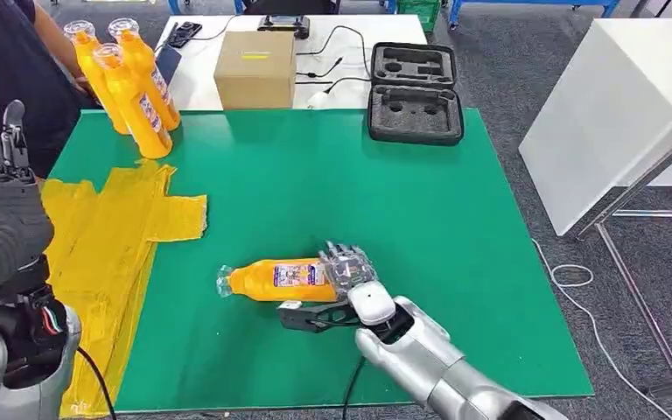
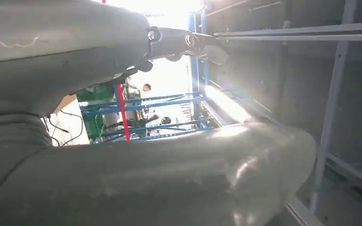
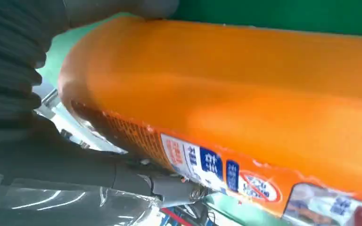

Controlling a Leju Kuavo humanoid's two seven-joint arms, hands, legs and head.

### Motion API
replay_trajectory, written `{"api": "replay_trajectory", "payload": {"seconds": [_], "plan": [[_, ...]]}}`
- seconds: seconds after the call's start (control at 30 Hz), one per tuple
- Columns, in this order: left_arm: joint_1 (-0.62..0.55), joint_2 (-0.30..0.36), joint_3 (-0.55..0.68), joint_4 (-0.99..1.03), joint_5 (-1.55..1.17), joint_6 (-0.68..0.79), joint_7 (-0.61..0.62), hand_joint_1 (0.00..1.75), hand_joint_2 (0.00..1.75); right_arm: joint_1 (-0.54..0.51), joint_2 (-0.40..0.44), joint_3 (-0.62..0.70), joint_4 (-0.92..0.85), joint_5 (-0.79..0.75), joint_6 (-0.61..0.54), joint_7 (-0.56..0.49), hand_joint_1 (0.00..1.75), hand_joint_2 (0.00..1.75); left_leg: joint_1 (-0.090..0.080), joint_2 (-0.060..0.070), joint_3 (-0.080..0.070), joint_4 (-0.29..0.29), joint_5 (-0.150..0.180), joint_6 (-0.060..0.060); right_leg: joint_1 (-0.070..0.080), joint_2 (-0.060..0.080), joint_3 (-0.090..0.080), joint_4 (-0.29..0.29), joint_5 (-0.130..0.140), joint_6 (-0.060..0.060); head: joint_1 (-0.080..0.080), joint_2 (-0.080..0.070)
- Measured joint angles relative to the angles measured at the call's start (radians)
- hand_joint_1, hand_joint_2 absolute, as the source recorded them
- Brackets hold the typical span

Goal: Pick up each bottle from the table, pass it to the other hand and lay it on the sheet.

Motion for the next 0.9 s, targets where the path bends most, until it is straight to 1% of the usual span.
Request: {"api": "replay_trajectory", "payload": {"seconds": [0.2, 0.4, 0.67, 0.8, 0.9], "plan": [[0.003, 0.012, 0.001, 0.000, -0.001, 0.006, -0.009, 0.00, 0.00, -0.032, 0.018, 0.000, 0.087, -0.031, -0.028, -0.010, 1.75, 1.75, 0.000, 0.004, 0.007, -0.001, -0.001, 0.000, 0.000, 0.003, 0.006, -0.001, 0.000, 0.000, 0.000, 0.000], [0.006, 0.016, 0.001, 0.000, -0.001, 0.008, -0.011, 0.00, 0.00, -0.046, 0.029, 0.000, 0.120, -0.032, -0.029, -0.010, 1.75, 1.75, 0.000, 0.004, 0.012, -0.001, -0.001, 0.000, 0.000, 0.003, 0.010, -0.001, 0.000, -0.001, 0.000, 0.000], [0.004, 0.031, -0.002, 0.005, 0.017, -0.007, -0.027, 0.00, 0.00, -0.063, 0.033, 0.000, 0.166, -0.079, -0.047, -0.011, 1.75, 1.75, 0.000, 0.005, 0.016, -0.001, -0.001, 0.000, 0.000, 0.005, 0.013, -0.002, 0.000, -0.001, 0.000, 0.000], [0.004, 0.039, -0.005, 0.024, 0.064, -0.039, 0.007, 0.00, 0.00, -0.059, 0.029, -0.013, 0.160, -0.106, -0.061, -0.003, 1.75, 1.75, 0.000, 0.005, 0.016, -0.001, -0.001, 0.000, 0.000, 0.005, 0.013, -0.002, 0.001, -0.001, 0.000, 0.000], [0.027, 0.040, 0.000, 0.039, 0.099, -0.064, 0.041, 0.00, 0.00, -0.017, 0.008, -0.044, 0.055, -0.144, -0.052, 0.031, 1.75, 1.75, 0.000, 0.004, 0.014, -0.001, 0.000, 0.000, 0.000, 0.004, 0.013, -0.001, 0.002, -0.003, 0.000, 0.000]]}}
